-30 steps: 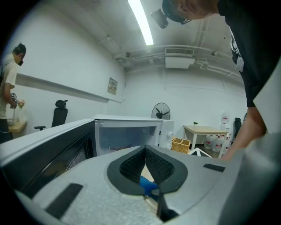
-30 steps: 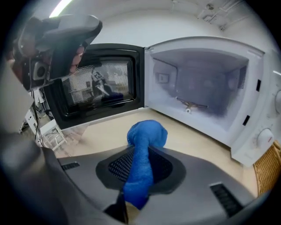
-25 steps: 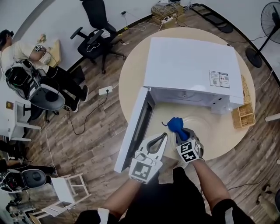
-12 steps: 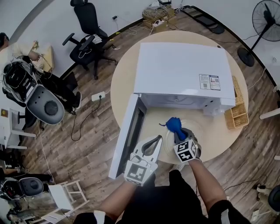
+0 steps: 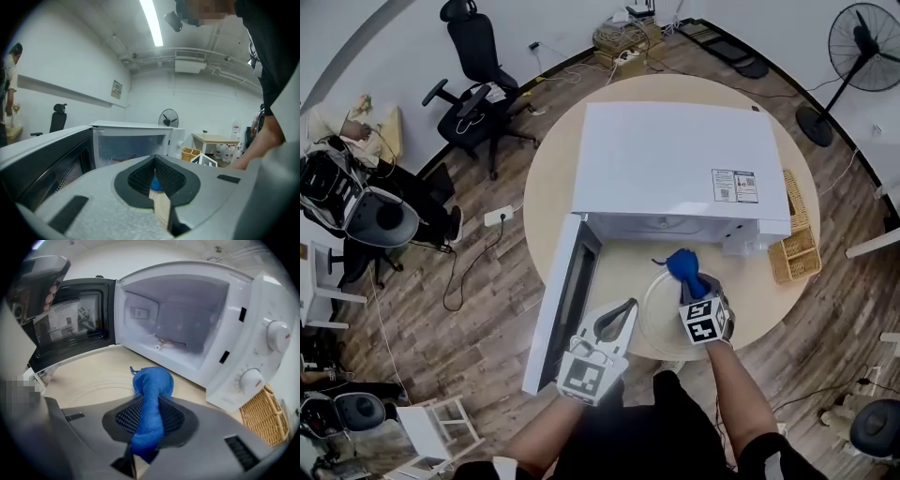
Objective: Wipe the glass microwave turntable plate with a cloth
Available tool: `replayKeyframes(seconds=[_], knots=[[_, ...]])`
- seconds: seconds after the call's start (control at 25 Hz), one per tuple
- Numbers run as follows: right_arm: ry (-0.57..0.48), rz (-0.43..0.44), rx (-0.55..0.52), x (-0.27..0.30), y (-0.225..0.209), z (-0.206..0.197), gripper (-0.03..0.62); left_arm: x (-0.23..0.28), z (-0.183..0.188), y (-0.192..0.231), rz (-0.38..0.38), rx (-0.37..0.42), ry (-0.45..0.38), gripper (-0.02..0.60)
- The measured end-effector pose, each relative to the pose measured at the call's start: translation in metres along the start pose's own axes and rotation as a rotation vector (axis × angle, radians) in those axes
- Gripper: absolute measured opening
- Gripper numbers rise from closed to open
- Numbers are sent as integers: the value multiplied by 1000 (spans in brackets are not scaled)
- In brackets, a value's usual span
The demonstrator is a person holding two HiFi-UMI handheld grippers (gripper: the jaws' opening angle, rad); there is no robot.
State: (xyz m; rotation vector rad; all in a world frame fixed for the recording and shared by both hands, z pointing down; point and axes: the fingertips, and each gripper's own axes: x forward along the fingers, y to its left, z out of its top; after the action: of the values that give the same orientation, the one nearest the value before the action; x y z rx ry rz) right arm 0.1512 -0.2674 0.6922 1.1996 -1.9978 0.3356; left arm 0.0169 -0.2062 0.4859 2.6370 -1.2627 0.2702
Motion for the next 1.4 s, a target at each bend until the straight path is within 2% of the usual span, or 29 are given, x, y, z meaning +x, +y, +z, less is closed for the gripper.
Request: replayKeyframes(seconds=[0.2, 0.36, 0.52, 0.64, 0.88, 1.12, 1.4], knots=[[19, -57, 40, -4, -29, -10, 74, 2, 1, -1, -12, 29, -1, 6], [19, -79, 61, -5, -41, -13, 74, 2, 3, -3, -9, 12, 1, 6], [-27, -71, 71, -10, -40, -6, 74, 2, 6, -6, -17, 47, -4, 5], [-82, -63, 67, -22, -36, 7, 74, 0, 9, -6, -13, 38, -12, 6], [-148, 0, 43, -45, -8, 30, 74, -2, 8, -9, -5, 61, -18, 6], [-153, 108, -26, -47, 57, 34, 74, -16, 1, -5, 15, 61, -14, 6], [-119, 200, -58, -46, 108, 22, 74, -32, -10, 0, 46, 24, 2, 5]])
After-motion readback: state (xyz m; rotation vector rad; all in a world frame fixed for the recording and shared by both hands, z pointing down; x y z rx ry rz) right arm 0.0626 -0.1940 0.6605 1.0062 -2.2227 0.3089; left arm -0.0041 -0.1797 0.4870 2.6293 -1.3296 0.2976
